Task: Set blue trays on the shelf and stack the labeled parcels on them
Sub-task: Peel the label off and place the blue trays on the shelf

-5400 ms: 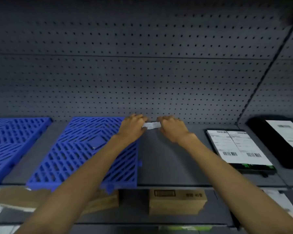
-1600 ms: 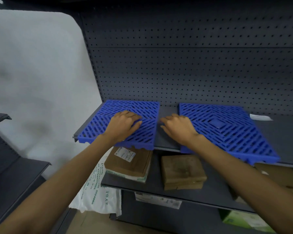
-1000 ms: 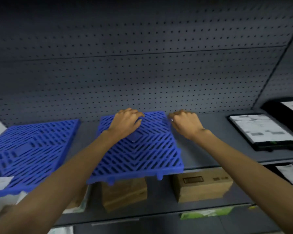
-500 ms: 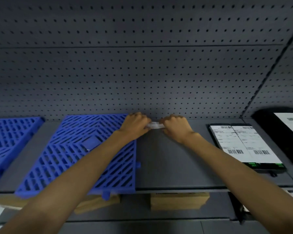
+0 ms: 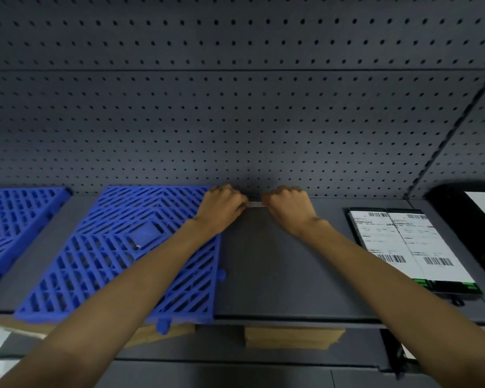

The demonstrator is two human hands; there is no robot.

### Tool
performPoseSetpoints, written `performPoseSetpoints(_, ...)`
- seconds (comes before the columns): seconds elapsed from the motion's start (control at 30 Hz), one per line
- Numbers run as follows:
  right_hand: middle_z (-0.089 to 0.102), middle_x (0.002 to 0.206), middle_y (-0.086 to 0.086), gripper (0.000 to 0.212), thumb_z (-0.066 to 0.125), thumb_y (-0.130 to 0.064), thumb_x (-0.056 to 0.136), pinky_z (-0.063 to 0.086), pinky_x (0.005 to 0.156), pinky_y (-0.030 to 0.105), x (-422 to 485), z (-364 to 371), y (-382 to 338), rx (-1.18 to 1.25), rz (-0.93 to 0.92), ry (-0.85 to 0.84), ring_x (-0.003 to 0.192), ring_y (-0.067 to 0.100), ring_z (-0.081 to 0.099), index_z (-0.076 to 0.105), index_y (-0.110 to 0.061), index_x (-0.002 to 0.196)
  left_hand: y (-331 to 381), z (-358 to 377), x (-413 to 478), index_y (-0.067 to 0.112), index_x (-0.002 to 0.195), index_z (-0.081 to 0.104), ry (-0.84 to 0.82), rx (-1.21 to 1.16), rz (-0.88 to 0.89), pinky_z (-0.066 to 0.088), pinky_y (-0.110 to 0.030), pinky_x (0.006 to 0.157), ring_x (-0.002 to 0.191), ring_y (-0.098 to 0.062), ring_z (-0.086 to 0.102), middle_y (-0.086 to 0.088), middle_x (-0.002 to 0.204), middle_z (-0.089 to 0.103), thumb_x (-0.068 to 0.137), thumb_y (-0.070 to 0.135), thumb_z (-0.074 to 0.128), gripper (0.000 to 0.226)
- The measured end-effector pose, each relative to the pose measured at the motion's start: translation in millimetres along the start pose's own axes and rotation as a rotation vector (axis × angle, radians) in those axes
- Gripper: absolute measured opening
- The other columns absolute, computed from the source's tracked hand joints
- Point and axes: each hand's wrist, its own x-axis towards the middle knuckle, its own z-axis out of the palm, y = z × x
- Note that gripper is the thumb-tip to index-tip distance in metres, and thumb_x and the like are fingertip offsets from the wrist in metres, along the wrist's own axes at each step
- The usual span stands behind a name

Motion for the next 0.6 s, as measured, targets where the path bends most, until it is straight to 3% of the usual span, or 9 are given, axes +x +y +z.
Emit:
performPoseSetpoints(0.17,0.068,0.082,0.006,0.021,0.054,-0.009,0.087,0.033,0.054,0.030,-4.0,-17.2,-5.1,-0.035,0.010,0.041,0.075,0.029,0.063,0.069,-0.018,0.099,-4.5,-14.3,-7.0,0.025,0.107,0.072,0.053,0.001,-0.014,0.048,-0.034,0.080,0.107,-0.019,0.058,0.004,0.103,0.071,0.096,0.023,0.051,0.023)
performPoseSetpoints(0.3,0.069,0.089,0.007,0.023,0.052,-0.011,0.090,0.040,0.057,0.032,-5.5,-39.7,-27.8,-0.006,0.005,0.101,0.084,0.031,0.065,0.068,-0.018,0.104,-20.5,-35.7,-29.8,0.023,0.109,0.073,0.121,-0.017,-0.015,0.050,-0.034,0.076,0.107,-0.019,0.058,0.004,0.103,0.072,0.095,0.021,0.055,0.023)
performPoseSetpoints(0.6,0.068,0.086,0.000,0.020,0.052,-0.009,0.093,0.033,0.052,0.031,-13.7,-92.4,-143.3,0.021,-0.063,0.140,0.079,0.024,0.060,0.065,-0.021,0.100,-84.0,-84.0,-141.6,0.016,0.103,0.074,0.225,0.015,-0.037,0.053,-0.040,0.080,0.102,-0.025,0.063,-0.003,0.098,0.075,0.095,0.023,0.060,0.018)
